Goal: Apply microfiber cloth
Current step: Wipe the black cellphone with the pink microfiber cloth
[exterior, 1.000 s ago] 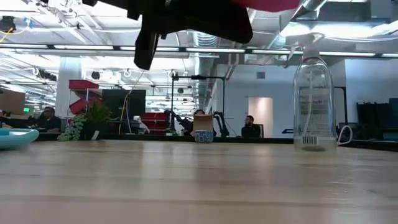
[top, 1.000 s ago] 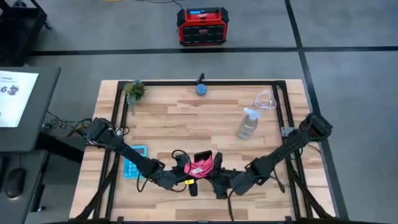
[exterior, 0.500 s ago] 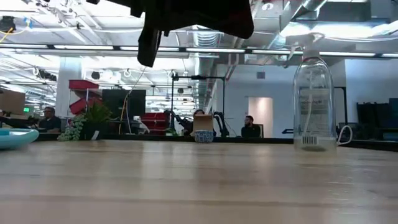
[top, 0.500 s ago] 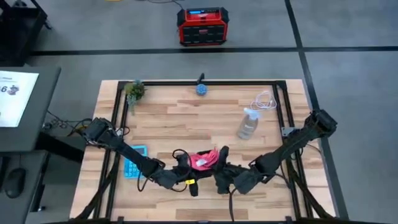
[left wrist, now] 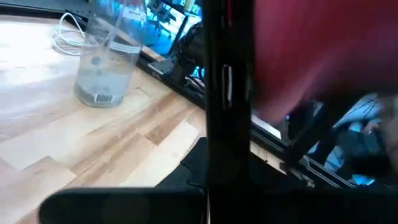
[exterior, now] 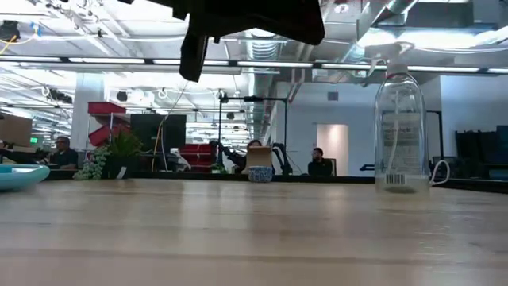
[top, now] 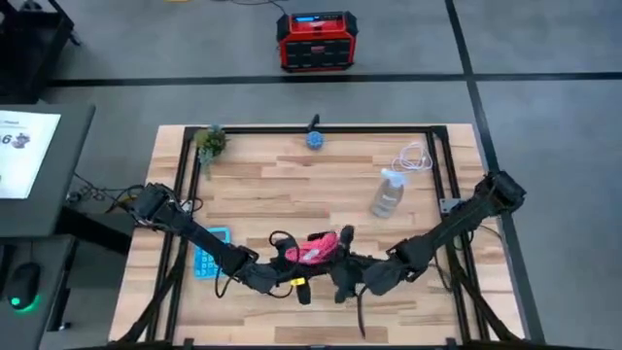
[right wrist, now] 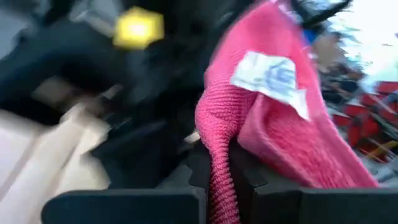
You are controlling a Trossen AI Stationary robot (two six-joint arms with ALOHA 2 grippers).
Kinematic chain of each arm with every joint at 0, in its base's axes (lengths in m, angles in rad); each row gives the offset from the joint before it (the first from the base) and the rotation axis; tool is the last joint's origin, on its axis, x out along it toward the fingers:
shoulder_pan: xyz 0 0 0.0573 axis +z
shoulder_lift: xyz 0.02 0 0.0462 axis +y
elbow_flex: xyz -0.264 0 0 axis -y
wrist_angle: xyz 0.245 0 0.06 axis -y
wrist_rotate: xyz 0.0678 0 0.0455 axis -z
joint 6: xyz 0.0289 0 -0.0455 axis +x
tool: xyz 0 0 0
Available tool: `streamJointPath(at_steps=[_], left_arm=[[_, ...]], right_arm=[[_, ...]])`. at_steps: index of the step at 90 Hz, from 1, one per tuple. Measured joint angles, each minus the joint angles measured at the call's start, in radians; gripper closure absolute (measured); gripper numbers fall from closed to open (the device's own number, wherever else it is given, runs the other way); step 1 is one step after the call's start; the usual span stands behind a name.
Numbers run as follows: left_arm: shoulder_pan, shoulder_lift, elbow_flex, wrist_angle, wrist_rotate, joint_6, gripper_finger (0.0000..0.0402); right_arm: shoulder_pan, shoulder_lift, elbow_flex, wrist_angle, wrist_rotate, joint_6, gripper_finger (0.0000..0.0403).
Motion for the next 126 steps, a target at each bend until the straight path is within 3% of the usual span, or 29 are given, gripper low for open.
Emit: streamJointPath(at_steps=[13,23,49,60,69,83,97,110,126], left_arm=[[-0.003,0.002,0.000,0.005,0.017,0.023,0.0390],[-0.001,0.007,-0.003,-0.004,0.013,0.026,0.0390],[0.001,0.001,-0.002,0.007,-0.010,0.006,0.0390],[-0.002,0.000,-0.001,0.001,0.002,0.007,0.0390],[-0.003,0.004,-0.002,-0.009,0.011,0.011,0.0390],[-0.005,0.005,-0.003,-0.004,0.012,0.021,0.0390],[-0.003,0.004,-0.002,0.015,0.002,0.026,0.0390],[-0.001,0.004,-0.002,0.022,0.001,0.026,0.0390],[-0.001,0.003,-0.004,0.013,-0.004,0.021,0.0390]], right_arm=[[-0.007,0.020,0.000,-0.059,-0.199,0.090,0.0394],[-0.010,0.032,0.000,-0.134,-0.221,0.129,0.0394],[0.010,-0.046,-0.002,-0.206,0.041,0.111,0.0394],[0.018,-0.075,-0.017,-0.194,0.053,0.113,0.0394],[0.020,-0.078,-0.051,-0.194,-0.011,0.151,0.0394],[0.017,-0.078,-0.122,-0.137,-0.202,0.215,0.0394],[0.004,-0.077,-0.157,-0.017,-0.236,0.219,0.0394],[-0.031,-0.046,-0.164,0.118,-0.334,0.209,0.0394],[-0.067,-0.011,-0.156,0.164,-0.389,0.197,0.0394]])
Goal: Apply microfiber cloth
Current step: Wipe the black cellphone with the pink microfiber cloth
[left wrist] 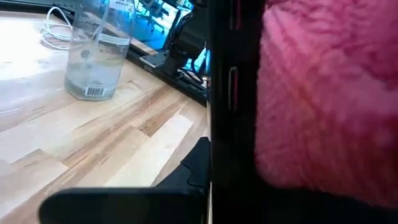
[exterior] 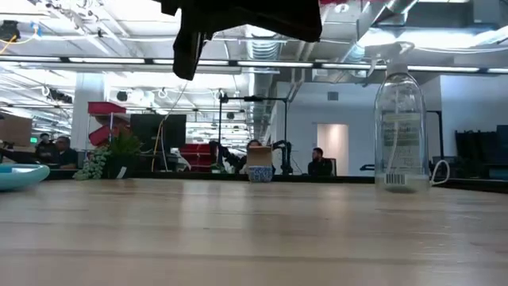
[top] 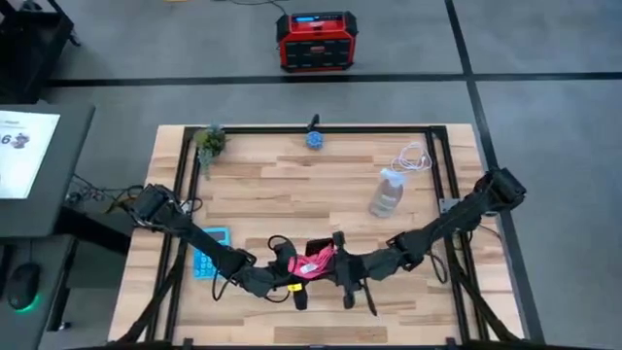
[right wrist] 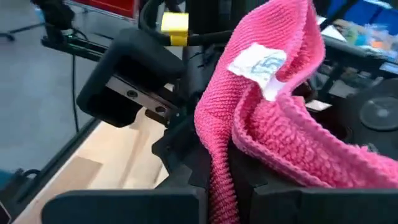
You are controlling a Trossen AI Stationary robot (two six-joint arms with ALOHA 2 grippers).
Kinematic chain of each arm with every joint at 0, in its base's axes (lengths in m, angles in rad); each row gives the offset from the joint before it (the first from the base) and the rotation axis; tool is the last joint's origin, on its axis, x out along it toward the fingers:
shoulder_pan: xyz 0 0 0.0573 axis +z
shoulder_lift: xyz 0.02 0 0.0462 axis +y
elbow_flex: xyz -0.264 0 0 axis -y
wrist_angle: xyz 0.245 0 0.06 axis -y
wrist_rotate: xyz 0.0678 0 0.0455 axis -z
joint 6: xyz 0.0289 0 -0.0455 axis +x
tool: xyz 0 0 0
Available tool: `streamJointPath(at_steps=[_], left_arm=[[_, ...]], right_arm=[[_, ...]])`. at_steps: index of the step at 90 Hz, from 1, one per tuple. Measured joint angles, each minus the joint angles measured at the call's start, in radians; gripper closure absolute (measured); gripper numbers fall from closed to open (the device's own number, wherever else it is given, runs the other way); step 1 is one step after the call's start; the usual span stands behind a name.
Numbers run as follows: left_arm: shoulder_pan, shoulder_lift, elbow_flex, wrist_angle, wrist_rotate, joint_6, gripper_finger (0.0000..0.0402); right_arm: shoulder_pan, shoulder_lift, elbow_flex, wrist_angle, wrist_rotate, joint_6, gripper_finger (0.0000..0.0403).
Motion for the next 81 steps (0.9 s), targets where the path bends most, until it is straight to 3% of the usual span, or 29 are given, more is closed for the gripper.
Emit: streamJointPath(at_steps=[32,60,81], left_arm=[[0.003,0.001,0.000,-0.002,-0.015,-0.005,0.0390],[0.002,-0.001,0.002,0.003,-0.025,-0.015,0.0390],[-0.004,-0.001,0.002,-0.010,0.002,-0.010,0.0390]], right_arm=[[0.004,-0.065,0.006,-0.260,0.134,0.035,0.0394],[0.038,-0.196,0.000,-0.421,0.344,0.037,0.0394],[0.050,-0.221,0.000,-0.411,0.312,0.076,0.0394]])
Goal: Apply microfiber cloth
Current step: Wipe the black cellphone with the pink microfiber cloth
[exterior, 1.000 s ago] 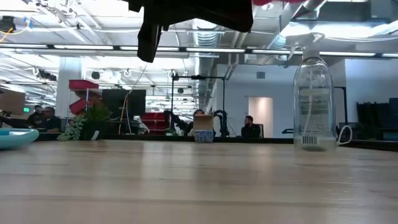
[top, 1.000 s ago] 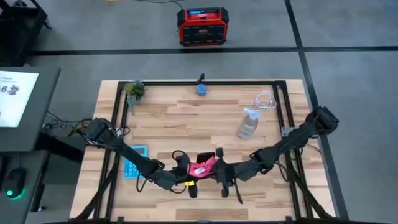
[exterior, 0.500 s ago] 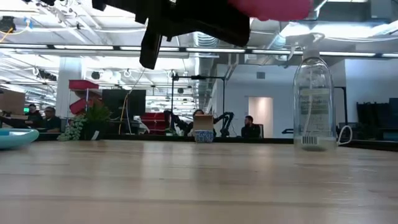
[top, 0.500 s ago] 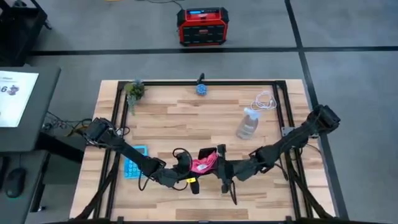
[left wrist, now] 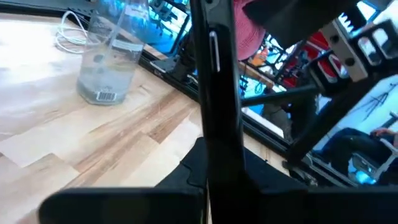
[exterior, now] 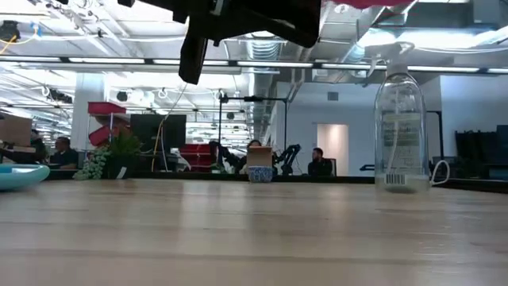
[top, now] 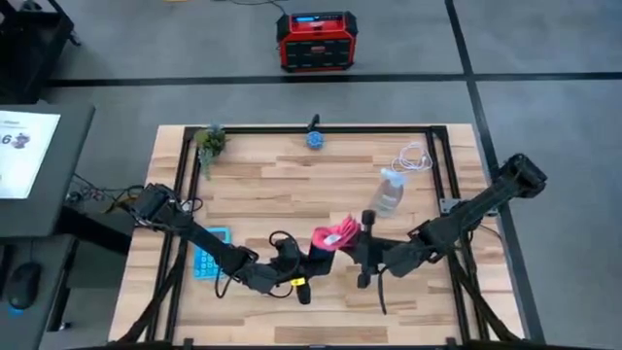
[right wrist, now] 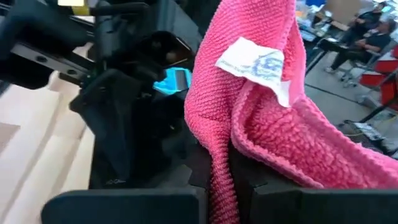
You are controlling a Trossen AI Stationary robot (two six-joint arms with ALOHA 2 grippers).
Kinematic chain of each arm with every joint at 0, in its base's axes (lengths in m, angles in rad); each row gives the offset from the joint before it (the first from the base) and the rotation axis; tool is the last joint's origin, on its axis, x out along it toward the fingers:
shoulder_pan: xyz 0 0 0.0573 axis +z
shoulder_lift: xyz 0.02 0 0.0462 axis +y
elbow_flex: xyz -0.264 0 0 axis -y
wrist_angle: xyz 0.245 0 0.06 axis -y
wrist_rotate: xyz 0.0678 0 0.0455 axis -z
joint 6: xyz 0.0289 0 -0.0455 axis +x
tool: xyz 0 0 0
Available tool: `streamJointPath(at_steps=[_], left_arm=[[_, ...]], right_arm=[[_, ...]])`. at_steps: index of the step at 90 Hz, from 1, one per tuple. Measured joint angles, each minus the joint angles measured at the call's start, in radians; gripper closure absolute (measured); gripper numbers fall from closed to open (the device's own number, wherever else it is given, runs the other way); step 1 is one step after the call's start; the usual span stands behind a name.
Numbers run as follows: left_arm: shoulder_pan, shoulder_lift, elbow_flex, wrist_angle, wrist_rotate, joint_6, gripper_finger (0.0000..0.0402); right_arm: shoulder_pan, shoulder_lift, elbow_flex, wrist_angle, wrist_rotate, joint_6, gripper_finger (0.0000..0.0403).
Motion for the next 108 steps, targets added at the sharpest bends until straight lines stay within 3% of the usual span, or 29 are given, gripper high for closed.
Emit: streamJointPath(at_steps=[32,42,61,71,96,108], left_arm=[[-0.004,0.005,-0.004,-0.031,0.000,0.015,0.0390],[-0.001,0.004,-0.003,-0.018,-0.011,-0.007,0.0390],[0.001,-0.002,0.003,0.016,-0.006,0.004,0.0390],[0.000,-0.002,0.003,0.014,-0.002,0.018,0.0390],[0.003,0.005,-0.003,0.001,-0.011,0.032,0.0390],[0.001,0.004,-0.003,0.010,-0.019,0.032,0.0390]], right_arm=[[0.031,0.228,0.010,0.177,-0.120,-0.003,0.0394],[0.027,0.190,0.023,0.137,-0.085,-0.039,0.0394],[0.020,0.055,0.030,0.172,0.076,-0.058,0.0394],[0.020,0.061,0.028,0.169,0.008,-0.025,0.0394],[0.003,0.219,0.028,0.231,-0.168,0.051,0.0394],[-0.003,0.226,0.055,0.229,-0.150,0.019,0.0394]])
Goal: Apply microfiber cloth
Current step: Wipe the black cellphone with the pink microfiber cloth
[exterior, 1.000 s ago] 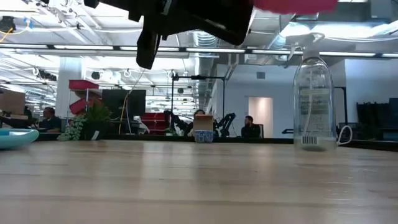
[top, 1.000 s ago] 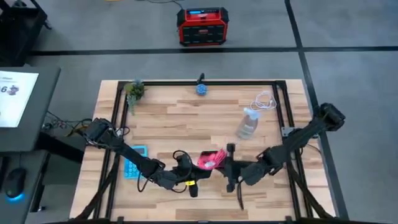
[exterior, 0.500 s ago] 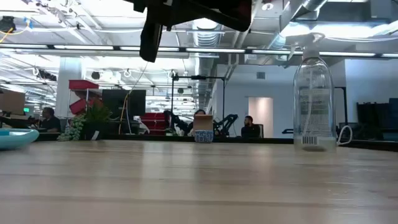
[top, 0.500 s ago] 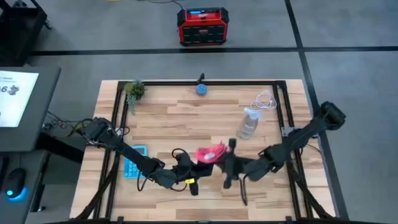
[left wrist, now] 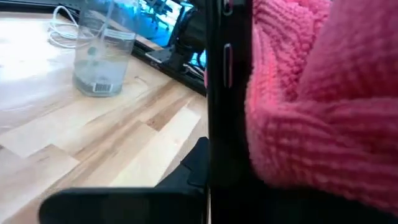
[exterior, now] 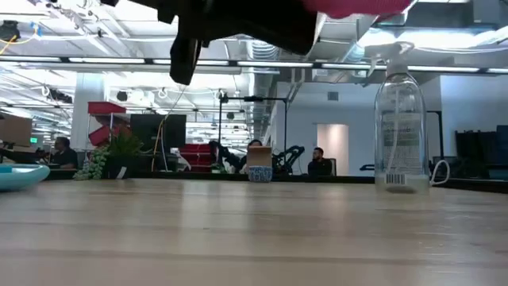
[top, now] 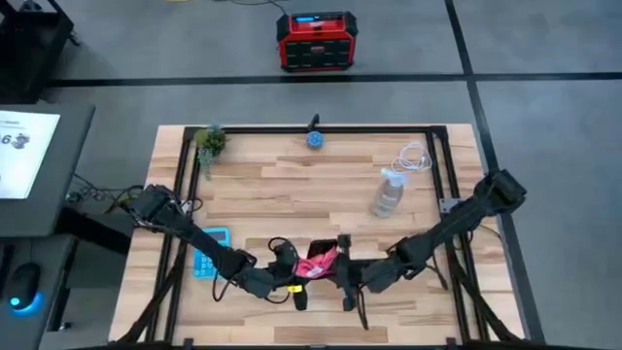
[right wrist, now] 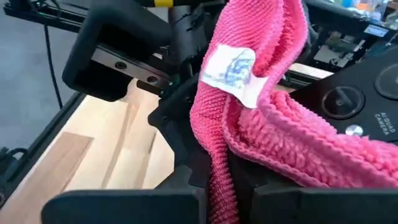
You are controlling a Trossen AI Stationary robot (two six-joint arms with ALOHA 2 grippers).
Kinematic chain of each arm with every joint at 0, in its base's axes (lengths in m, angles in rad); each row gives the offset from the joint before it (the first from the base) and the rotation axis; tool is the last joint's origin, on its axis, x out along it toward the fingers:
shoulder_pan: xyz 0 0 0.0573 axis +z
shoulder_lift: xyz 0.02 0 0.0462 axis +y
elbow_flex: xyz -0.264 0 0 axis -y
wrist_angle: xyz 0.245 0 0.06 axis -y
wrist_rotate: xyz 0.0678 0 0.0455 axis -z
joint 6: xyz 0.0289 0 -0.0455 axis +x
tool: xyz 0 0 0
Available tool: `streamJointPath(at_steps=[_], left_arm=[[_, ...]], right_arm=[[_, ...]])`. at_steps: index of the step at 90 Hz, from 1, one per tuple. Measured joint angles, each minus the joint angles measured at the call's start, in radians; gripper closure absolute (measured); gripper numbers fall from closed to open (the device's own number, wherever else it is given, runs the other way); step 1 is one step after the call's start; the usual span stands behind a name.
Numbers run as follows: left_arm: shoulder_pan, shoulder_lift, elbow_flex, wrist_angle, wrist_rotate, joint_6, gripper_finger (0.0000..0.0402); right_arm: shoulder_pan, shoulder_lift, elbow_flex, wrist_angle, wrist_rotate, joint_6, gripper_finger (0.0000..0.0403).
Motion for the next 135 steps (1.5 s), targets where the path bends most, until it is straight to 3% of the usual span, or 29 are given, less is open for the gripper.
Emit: streamJointPath(at_steps=[10,17,33,51,59,81,91,107,121,128,135], left_arm=[[0.006,-0.006,0.007,0.022,-0.009,-0.009,0.0390],[0.005,-0.006,0.007,0.028,0.000,0.001,0.0390],[0.003,-0.004,0.015,0.011,0.016,0.037,0.0390],[0.003,0.001,0.019,-0.008,0.014,0.049,0.0390],[0.007,0.001,0.022,-0.028,0.007,0.026,0.0390],[0.005,-0.005,0.027,-0.035,-0.002,-0.007,0.0390],[0.003,-0.005,0.027,-0.043,0.015,-0.003,0.0390],[0.000,-0.002,0.025,-0.059,0.020,0.005,0.0390],[0.001,0.002,0.023,-0.064,0.016,0.013,0.0390],[0.001,0.001,0.023,-0.049,0.012,0.010,0.0390],[0.004,-0.002,0.024,-0.043,-0.009,-0.001,0.0390]], right_arm=[[0.004,-0.025,0.004,0.074,0.105,-0.078,0.0394],[0.004,-0.042,0.008,0.134,0.121,-0.122,0.0394],[-0.016,-0.028,0.009,0.054,-0.075,-0.109,0.0394],[-0.042,-0.010,0.012,0.006,-0.127,-0.066,0.0394],[-0.045,-0.028,0.011,-0.014,-0.069,-0.067,0.0394],[-0.016,-0.129,0.007,-0.034,0.224,-0.160,0.0394],[-0.004,-0.146,-0.002,-0.038,0.209,-0.157,0.0394],[0.004,-0.091,-0.009,-0.116,0.070,-0.068,0.0394],[0.009,-0.039,-0.011,-0.144,-0.020,-0.098,0.0394],[0.009,-0.043,-0.002,-0.149,0.019,-0.111,0.0394],[0.016,-0.062,0.004,-0.157,0.136,-0.113,0.0394]])
